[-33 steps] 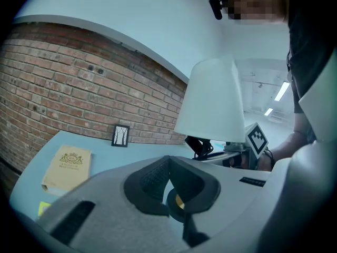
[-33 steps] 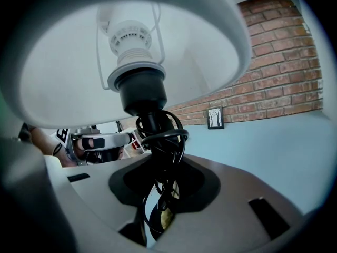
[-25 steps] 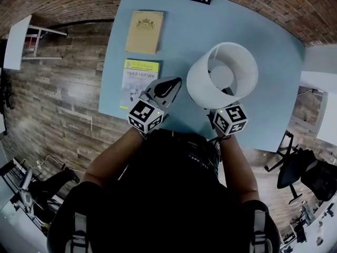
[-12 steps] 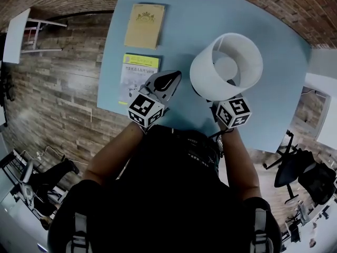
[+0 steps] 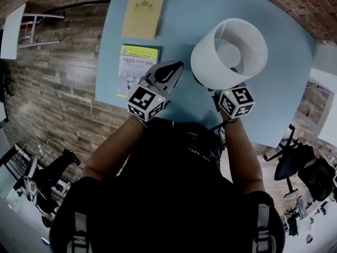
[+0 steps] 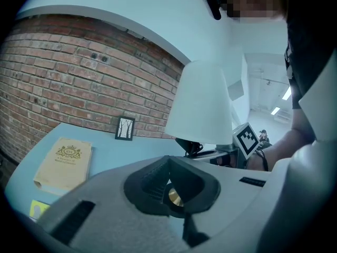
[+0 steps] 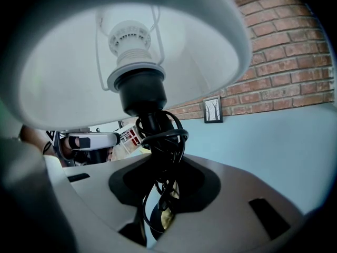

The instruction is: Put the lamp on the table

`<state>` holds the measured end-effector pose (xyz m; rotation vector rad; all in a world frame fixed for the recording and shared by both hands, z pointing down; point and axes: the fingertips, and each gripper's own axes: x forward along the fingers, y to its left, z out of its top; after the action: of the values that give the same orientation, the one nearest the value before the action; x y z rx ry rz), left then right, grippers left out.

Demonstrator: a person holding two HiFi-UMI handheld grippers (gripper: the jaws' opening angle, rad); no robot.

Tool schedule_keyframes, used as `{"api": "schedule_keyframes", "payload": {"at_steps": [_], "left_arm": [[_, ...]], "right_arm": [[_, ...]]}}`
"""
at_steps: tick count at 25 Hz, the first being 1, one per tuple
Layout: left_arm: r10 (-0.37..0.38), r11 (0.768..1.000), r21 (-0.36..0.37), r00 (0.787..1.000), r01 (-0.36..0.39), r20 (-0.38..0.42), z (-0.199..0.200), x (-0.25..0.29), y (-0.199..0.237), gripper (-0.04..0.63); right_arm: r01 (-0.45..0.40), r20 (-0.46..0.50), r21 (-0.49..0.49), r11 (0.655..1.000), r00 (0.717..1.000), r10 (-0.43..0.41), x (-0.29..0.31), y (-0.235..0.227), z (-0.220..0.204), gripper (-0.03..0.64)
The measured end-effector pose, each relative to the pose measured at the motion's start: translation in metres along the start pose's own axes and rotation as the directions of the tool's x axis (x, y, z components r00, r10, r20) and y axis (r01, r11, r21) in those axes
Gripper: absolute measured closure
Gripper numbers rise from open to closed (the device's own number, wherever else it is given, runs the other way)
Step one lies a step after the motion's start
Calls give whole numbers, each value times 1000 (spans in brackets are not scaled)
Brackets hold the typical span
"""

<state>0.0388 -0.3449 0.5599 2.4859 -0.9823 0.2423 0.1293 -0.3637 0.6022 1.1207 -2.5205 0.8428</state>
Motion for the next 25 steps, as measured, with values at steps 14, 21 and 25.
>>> {"api": "schedule_keyframes", "payload": {"at_steps": [14, 21, 25], "left_arm": [[8, 1000, -3, 1000, -8, -19, -7, 3, 3, 586], [6, 1000, 3, 1000, -6, -16, -4, 6, 3, 586], [12, 1000, 1, 1000, -12, -17, -5, 6, 7, 586]], "right_arm": [[2, 1, 2, 1000, 1000, -2, 12, -9, -2, 516], [4, -12, 3, 1000, 1000, -4, 15, -12, -6, 515], [4, -17, 12, 1000, 1000, -4, 17, -13, -11, 515]]}}
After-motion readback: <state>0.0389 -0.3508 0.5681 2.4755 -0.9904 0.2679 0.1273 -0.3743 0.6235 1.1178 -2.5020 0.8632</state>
